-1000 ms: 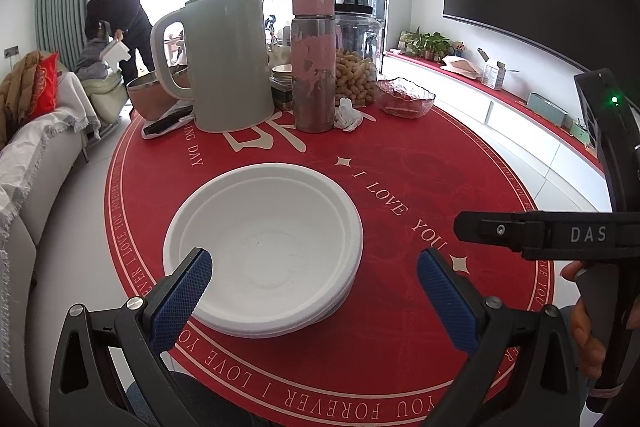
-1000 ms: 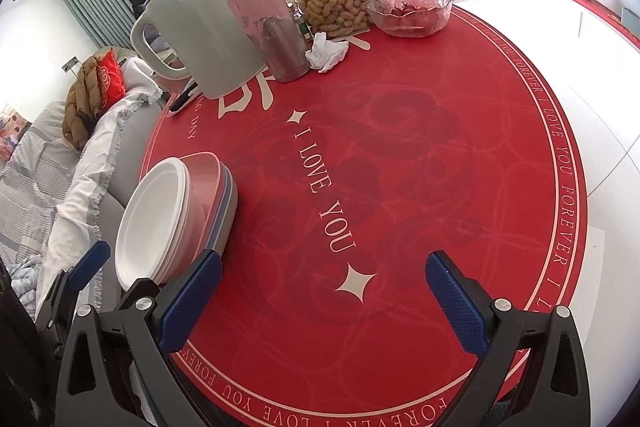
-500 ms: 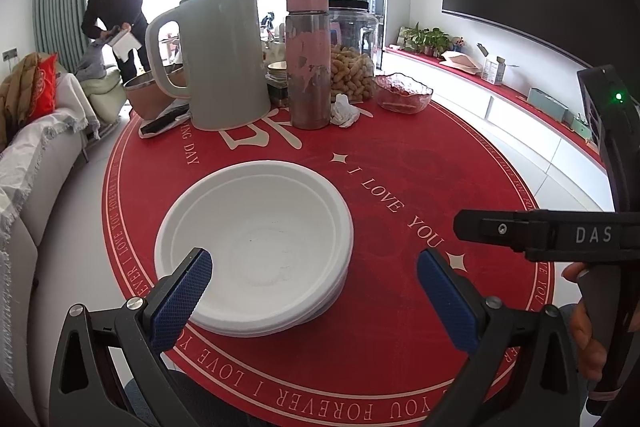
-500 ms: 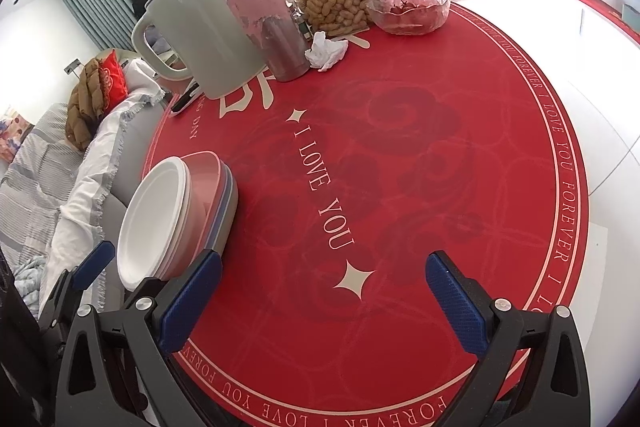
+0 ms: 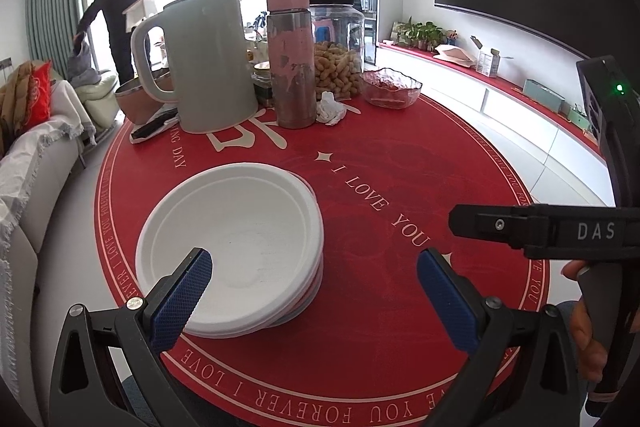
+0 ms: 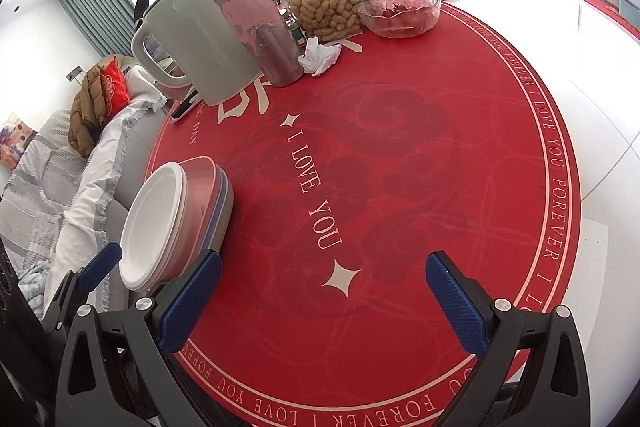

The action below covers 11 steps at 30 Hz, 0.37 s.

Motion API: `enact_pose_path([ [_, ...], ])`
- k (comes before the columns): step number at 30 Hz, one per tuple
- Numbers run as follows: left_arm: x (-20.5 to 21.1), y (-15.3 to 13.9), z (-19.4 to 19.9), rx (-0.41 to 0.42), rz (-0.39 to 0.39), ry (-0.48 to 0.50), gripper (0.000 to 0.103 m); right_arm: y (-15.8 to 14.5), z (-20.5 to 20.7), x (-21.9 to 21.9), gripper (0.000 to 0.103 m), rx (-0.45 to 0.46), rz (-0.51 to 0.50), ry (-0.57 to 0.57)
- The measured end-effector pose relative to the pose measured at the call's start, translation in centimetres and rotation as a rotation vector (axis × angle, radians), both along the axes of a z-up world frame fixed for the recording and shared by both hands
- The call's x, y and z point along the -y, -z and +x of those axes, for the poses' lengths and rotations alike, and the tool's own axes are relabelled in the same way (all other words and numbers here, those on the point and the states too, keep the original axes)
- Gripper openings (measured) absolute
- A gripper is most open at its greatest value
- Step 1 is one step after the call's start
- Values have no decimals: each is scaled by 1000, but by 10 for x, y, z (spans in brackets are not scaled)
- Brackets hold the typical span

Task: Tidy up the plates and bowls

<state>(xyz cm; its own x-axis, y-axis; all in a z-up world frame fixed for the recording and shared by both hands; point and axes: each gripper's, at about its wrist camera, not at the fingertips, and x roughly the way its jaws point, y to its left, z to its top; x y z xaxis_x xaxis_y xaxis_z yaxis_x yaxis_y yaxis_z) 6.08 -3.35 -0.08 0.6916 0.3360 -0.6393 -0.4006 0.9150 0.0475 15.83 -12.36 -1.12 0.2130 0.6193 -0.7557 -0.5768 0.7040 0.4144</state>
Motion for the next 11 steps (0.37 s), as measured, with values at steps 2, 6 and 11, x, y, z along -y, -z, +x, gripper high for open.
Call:
enact_pose_path([
  [2,2,0,2,-5,4,2,103,1,1,2,103,-2,3,2],
  [6,7,2,6,-15,8,6,103,1,3,6,103,-4,12,8],
  [11,14,2,10,-12,28,15,103,2,6,11,103,-8,29,7],
])
